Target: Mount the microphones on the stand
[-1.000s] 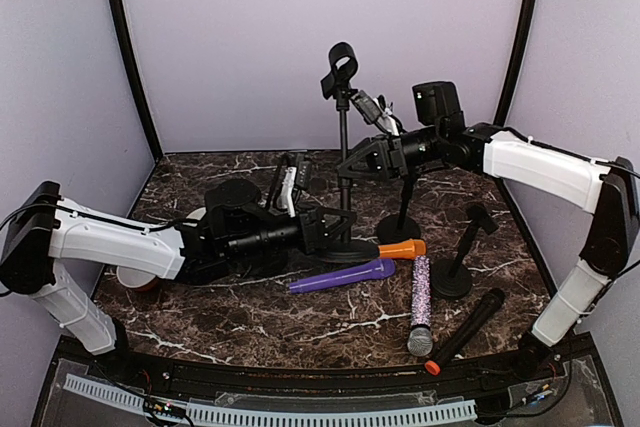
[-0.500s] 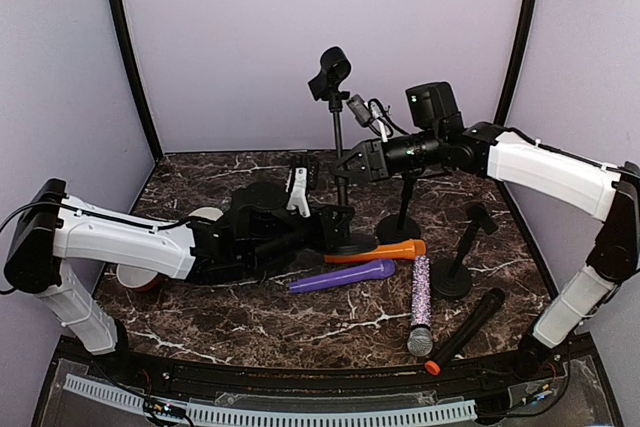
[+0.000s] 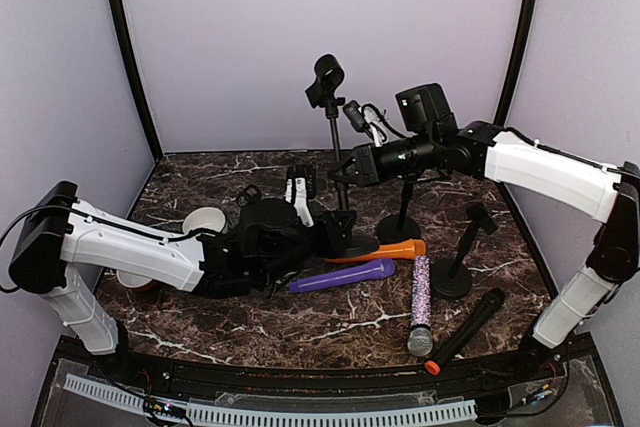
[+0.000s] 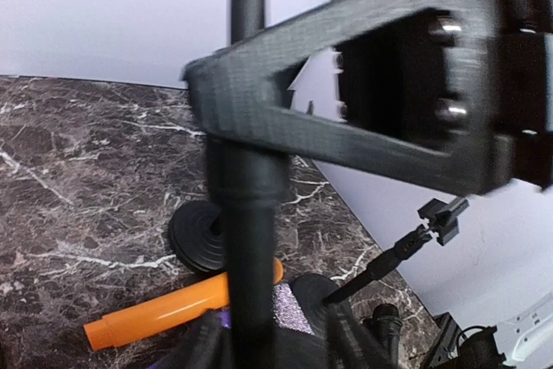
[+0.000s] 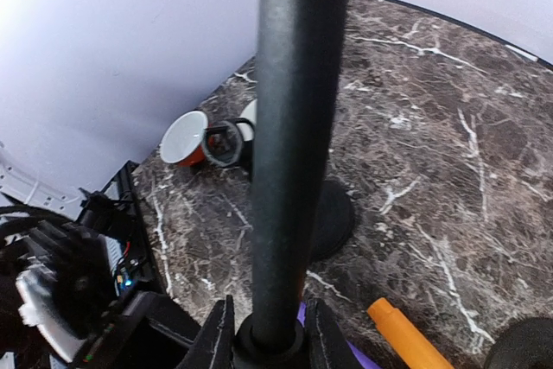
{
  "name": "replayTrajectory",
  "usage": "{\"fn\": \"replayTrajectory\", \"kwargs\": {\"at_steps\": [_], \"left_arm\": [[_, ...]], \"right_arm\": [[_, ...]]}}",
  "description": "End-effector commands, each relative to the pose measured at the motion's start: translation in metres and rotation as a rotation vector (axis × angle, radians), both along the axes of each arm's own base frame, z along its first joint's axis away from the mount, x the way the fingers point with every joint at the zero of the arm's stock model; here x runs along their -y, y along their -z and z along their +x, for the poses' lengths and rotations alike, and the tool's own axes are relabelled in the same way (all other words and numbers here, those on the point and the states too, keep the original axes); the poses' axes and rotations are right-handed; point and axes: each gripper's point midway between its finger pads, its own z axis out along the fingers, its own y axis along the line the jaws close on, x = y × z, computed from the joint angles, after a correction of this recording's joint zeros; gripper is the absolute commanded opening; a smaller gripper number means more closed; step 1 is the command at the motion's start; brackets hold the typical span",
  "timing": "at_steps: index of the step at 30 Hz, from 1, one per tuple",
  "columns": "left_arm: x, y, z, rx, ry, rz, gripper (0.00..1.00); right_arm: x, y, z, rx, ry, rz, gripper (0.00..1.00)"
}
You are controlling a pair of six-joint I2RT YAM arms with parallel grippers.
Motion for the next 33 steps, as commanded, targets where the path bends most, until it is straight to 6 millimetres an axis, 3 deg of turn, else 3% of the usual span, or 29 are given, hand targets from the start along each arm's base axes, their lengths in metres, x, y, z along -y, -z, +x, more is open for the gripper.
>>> {"fn": "replayTrajectory", "kwargs": {"at_steps": [1,2,6,11,15,20,33], "left_arm": [[-0.008,-0.074,-0.022,0.162,0.076,-0.144,0.58],[-0.011,-0.08,-0.025,0.18,0.087,-0.14,0.7],[-0.03,-0.098,-0.031,0.235,0.096,-0.097,0.75],[-0.055,-0.112,-0.019,0.236,0.122,-0.073,0.72],[-0.063,-0.117,-0.013,0.233,0.181,-0.083,0.67],[-0.063,-0.119,-0.011,0.268,0.202,-0.05,0.65],[-0.048,-0.123,-0.01,0.285,0.273,-0.099,0.26]], "right_arm": [[0.007,-0.015,0.041,0.141,0.097,0.002,0.0],[0.006,-0.016,0.039,0.155,0.071,0.005,0.0],[-0.008,-0.025,0.013,0.219,-0.15,0.081,0.0],[-0.018,-0.036,-0.05,0.207,-0.504,0.244,0.0],[-0.022,-0.043,-0.086,0.216,-0.654,0.282,0.0],[-0.029,-0.035,-0.094,0.205,-0.669,0.254,0.0],[-0.033,-0.026,-0.103,0.201,-0.691,0.223,0.0]]}}
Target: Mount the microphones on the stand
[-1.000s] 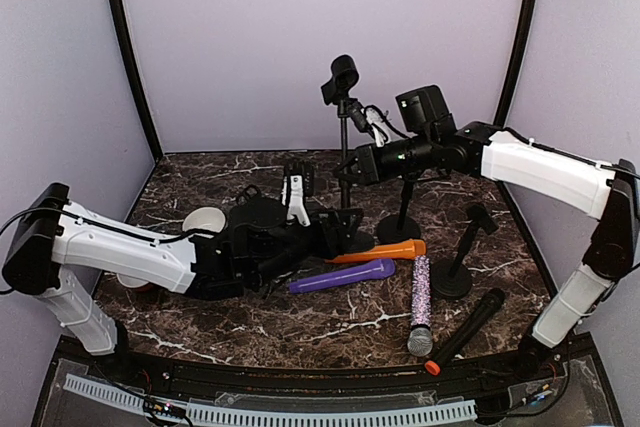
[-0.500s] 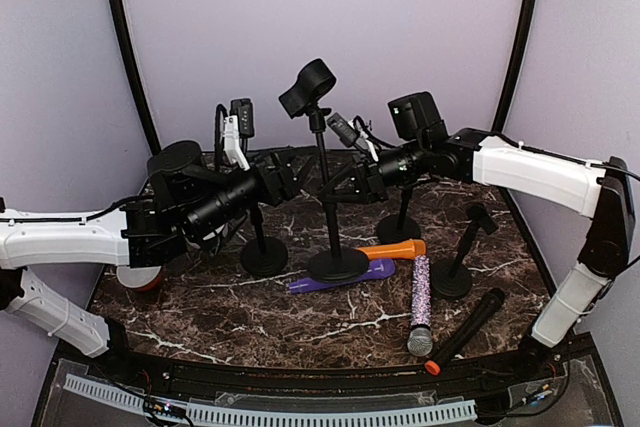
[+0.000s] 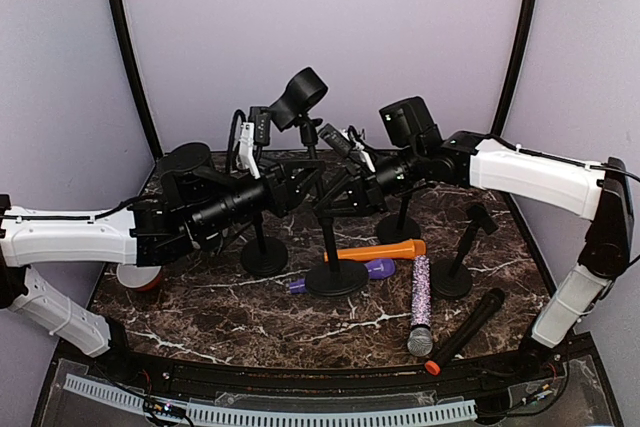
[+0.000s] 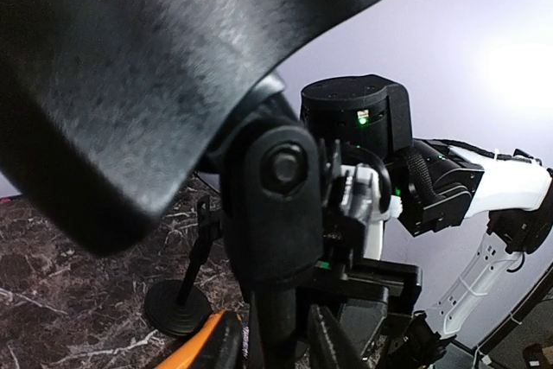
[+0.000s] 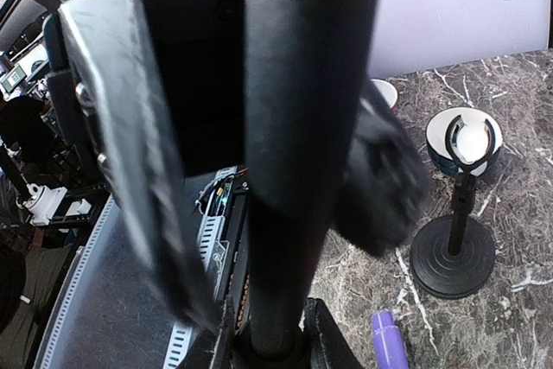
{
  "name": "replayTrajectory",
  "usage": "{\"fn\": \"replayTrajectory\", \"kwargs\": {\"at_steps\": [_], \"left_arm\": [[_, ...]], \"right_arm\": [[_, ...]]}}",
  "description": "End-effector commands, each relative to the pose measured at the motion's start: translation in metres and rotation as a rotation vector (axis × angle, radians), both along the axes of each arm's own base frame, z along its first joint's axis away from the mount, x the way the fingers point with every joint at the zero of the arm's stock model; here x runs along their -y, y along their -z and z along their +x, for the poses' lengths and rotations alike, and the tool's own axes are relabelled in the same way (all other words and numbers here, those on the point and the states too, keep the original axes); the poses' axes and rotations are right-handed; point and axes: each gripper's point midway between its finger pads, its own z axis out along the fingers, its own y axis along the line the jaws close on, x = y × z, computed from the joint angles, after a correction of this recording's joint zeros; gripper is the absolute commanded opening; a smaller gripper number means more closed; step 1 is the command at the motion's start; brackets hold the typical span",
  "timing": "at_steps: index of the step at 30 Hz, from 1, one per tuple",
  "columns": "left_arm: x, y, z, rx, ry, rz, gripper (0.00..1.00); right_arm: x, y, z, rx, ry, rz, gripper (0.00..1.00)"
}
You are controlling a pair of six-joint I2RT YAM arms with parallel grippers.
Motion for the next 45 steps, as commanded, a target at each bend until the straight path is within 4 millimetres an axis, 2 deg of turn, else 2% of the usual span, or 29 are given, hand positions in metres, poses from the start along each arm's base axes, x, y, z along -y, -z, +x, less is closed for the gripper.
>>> {"fn": "replayTrajectory", "kwargs": {"at_steps": [1,6,7,9,10,11,16,21,24,27,30,35,37,38,45], "left_arm": [[0.004,-0.005,0.0,0.023,0.028,-0.01,0.23],[0.0,0.0,-0.001,0.029,0.019,0.003,0.1],[-0.002,-0.001,-0.003,0.034,0.021,-0.002,0.07],[-0.007,-0.005,-0.008,0.047,0.027,-0.012,0.02],[-0.01,-0.007,-0.01,0.054,0.031,-0.013,0.0],[-0.014,-0.007,-0.013,0.061,0.032,-0.008,0.0],[-0.036,0.011,-0.03,0.064,0.05,0.057,0.0],[-0.056,0.032,-0.052,0.137,0.088,0.074,0.0],[-0.057,0.041,-0.061,0.208,0.104,0.076,0.0],[-0.042,0.045,-0.067,0.261,0.148,0.108,0.0],[-0.019,0.047,-0.073,0.313,0.181,0.141,0.0],[0.007,0.054,-0.076,0.377,0.227,0.131,0.0],[0.014,0.056,-0.075,0.408,0.234,0.126,0.0],[0.016,0.058,-0.075,0.422,0.236,0.125,0.0],[0.031,0.067,-0.07,0.472,0.234,0.11,0.0]], "right_arm": [[-0.003,-0.022,-0.009,0.064,-0.049,0.064,0.0],[0.001,-0.018,-0.014,0.066,-0.055,0.045,0.0],[0.003,-0.018,-0.015,0.064,-0.057,0.039,0.08],[0.007,-0.012,-0.016,0.07,-0.047,0.014,0.36],[0.01,-0.005,-0.015,0.072,-0.043,-0.008,0.47],[0.017,-0.011,-0.018,0.104,-0.038,-0.007,0.53],[0.045,0.011,-0.02,0.137,-0.022,-0.124,0.62],[0.074,0.023,-0.016,0.183,0.045,-0.188,0.64],[0.089,0.027,-0.014,0.263,0.083,-0.217,0.64],[0.107,0.037,-0.015,0.35,0.088,-0.29,0.63],[0.123,0.053,-0.019,0.39,0.078,-0.371,0.63],[0.138,0.069,-0.028,0.395,0.077,-0.416,0.62],[0.143,0.069,-0.031,0.414,0.073,-0.424,0.62],[0.149,0.081,-0.035,0.407,0.062,-0.454,0.61],[0.184,0.127,-0.045,0.46,-0.001,-0.621,0.59]]}}
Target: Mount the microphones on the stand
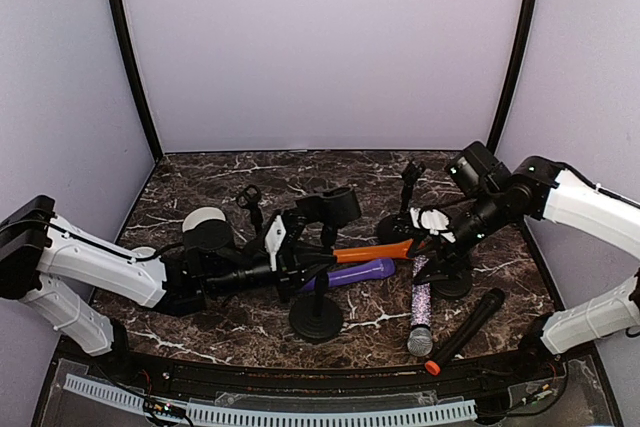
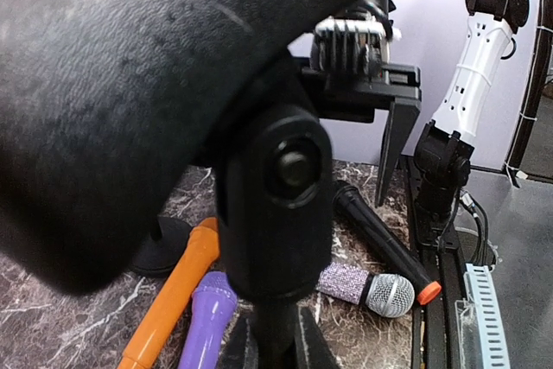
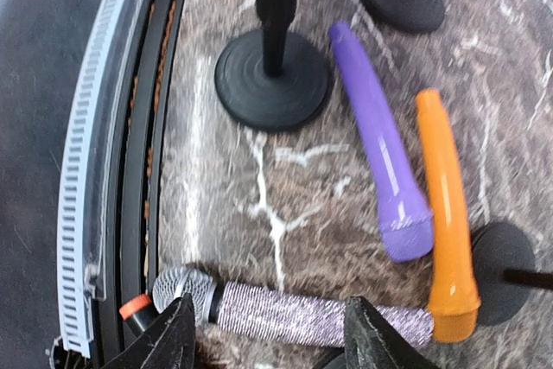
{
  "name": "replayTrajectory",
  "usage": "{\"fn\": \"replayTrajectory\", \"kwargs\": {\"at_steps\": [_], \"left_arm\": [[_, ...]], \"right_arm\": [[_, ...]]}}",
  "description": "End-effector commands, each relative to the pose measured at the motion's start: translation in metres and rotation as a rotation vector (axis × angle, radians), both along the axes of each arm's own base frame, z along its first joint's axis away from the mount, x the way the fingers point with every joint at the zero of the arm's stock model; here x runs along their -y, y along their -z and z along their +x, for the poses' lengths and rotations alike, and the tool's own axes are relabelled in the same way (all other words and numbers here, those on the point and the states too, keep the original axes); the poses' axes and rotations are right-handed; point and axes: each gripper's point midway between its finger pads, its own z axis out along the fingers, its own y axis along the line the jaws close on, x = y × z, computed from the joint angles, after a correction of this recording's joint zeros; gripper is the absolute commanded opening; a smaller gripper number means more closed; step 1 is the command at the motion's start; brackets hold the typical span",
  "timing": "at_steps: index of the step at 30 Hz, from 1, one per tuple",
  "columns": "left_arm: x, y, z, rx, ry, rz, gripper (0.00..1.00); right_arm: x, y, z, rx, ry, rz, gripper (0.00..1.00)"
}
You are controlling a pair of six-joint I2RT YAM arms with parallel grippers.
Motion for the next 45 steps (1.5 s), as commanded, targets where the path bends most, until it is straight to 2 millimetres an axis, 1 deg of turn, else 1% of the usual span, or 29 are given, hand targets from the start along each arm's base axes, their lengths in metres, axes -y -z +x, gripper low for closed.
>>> {"fn": "replayTrajectory", "kwargs": {"at_steps": [1,3,6,10,14,19,23,24,25,30,32,35,37,45], "left_arm": [[0.007,-0.06,-0.001,0.134,0.021,-0.198,0.0],[0.006,-0.054,-0.001,0.124,0.018,-0.198,0.01],[-0.001,-0.045,0.001,0.103,-0.008,-0.194,0.1],[-0.016,-0.031,0.005,0.071,-0.068,-0.153,0.31],[-0.018,-0.017,0.006,0.042,-0.081,-0.055,0.47],[-0.023,-0.003,0.001,0.018,-0.084,0.003,0.56],[-0.031,0.011,-0.004,-0.018,-0.107,0.043,0.59],[-0.034,0.015,-0.004,-0.032,-0.116,0.056,0.59],[-0.037,0.018,-0.005,-0.045,-0.121,0.066,0.59],[-0.055,0.024,-0.009,-0.088,-0.158,0.059,0.59],[-0.063,0.021,-0.008,-0.116,-0.187,0.02,0.6],[-0.072,0.008,-0.011,-0.126,-0.189,-0.033,0.6],[-0.077,0.002,-0.013,-0.123,-0.19,-0.047,0.6],[-0.11,0.002,-0.011,-0.093,-0.273,-0.086,0.59]], "right_arm": [[0.028,0.029,-0.005,0.046,-0.044,-0.145,0.59],[0.038,0.037,-0.011,0.047,-0.08,-0.193,0.59],[0.051,0.048,-0.02,0.048,-0.149,-0.249,0.61],[0.061,0.06,-0.025,0.075,-0.227,-0.299,0.63],[0.062,0.074,-0.021,0.145,-0.299,-0.347,0.64],[0.057,0.096,-0.019,0.232,-0.393,-0.41,0.65],[0.047,0.106,-0.016,0.294,-0.448,-0.439,0.67],[0.045,0.108,-0.015,0.302,-0.463,-0.443,0.71],[0.043,0.111,-0.015,0.31,-0.481,-0.449,0.73],[0.039,0.128,-0.011,0.363,-0.579,-0.497,0.73],[0.04,0.138,-0.012,0.373,-0.615,-0.524,0.72],[0.041,0.15,-0.017,0.369,-0.663,-0.544,0.7],[0.037,0.156,-0.021,0.371,-0.692,-0.552,0.66],[-0.001,0.162,-0.047,0.38,-0.81,-0.53,0.56]]}}
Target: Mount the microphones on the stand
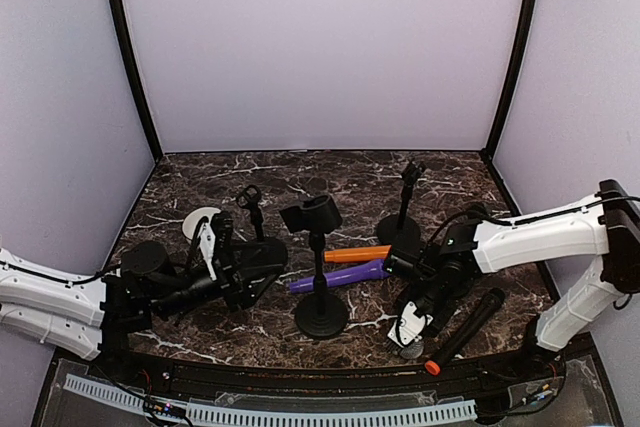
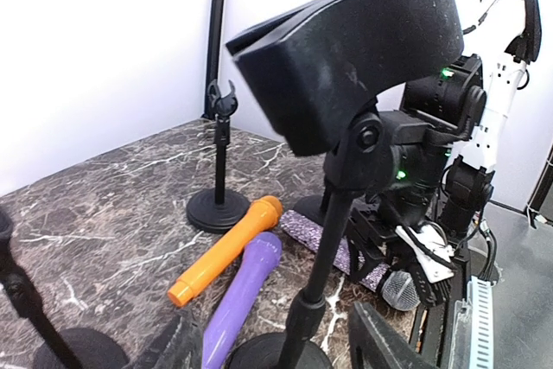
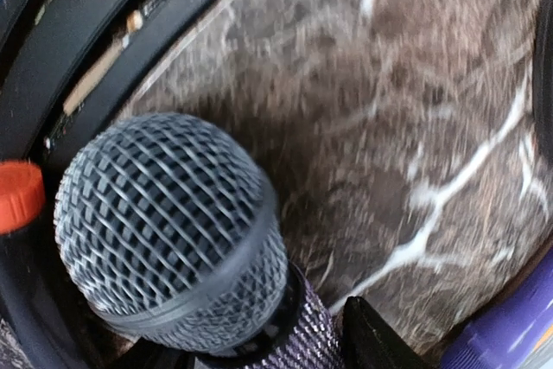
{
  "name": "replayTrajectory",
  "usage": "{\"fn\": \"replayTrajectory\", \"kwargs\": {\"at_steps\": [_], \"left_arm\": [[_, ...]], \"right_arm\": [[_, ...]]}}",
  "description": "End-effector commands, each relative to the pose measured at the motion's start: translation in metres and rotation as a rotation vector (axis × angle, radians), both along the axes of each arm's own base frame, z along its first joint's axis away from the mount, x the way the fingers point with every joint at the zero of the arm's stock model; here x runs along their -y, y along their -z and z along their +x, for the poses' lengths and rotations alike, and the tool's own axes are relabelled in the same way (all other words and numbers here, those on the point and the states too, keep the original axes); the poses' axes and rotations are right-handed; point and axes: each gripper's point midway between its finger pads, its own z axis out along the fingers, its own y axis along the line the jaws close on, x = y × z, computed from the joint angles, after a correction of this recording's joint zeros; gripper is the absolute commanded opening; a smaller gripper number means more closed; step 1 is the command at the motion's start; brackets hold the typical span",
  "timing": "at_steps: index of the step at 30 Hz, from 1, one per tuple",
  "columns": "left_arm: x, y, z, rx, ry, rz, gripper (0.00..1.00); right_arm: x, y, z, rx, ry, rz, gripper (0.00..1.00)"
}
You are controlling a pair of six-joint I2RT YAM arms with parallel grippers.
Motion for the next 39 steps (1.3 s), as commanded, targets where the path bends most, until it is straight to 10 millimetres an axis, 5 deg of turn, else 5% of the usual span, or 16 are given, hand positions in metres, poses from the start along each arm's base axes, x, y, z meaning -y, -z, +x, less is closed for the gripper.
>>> {"fn": "replayTrajectory", "kwargs": {"at_steps": [1,6,10,20,27,34,35,36,39], "left_arm": [[-0.021,0.006,0.002,-0.005,-0.062,-0.015,0.59],[-0.041,0.007,0.001,-0.016,-0.107,-0.045,0.57],[-0.056,-0.001,0.0,-0.017,-0.131,-0.093,0.56],[-0.048,-0.04,0.001,0.05,-0.122,-0.012,0.57],[-0.04,-0.071,0.007,0.116,-0.133,0.071,0.62],[-0.016,-0.105,0.002,0.093,-0.042,0.121,0.64],[-0.011,-0.109,-0.002,0.08,-0.014,0.118,0.73],[-0.004,-0.114,-0.004,0.065,0.013,0.118,0.92],[0.015,-0.136,-0.011,0.051,0.089,0.121,0.98]], "right_arm": [[-0.028,0.007,-0.018,-0.022,-0.067,0.019,0.54],[-0.053,0.011,-0.038,-0.054,-0.115,0.006,0.43],[-0.08,-0.005,-0.051,-0.092,-0.111,0.027,0.27],[-0.125,-0.099,-0.099,-0.352,-0.014,0.093,0.06],[-0.112,-0.155,-0.131,-0.546,0.051,0.191,0.02],[-0.111,-0.212,-0.127,-0.743,0.139,0.277,0.0],[-0.109,-0.233,-0.122,-0.749,0.145,0.334,0.0],[-0.109,-0.247,-0.114,-0.755,0.157,0.381,0.0],[-0.11,-0.283,-0.084,-0.775,0.231,0.518,0.0]]}}
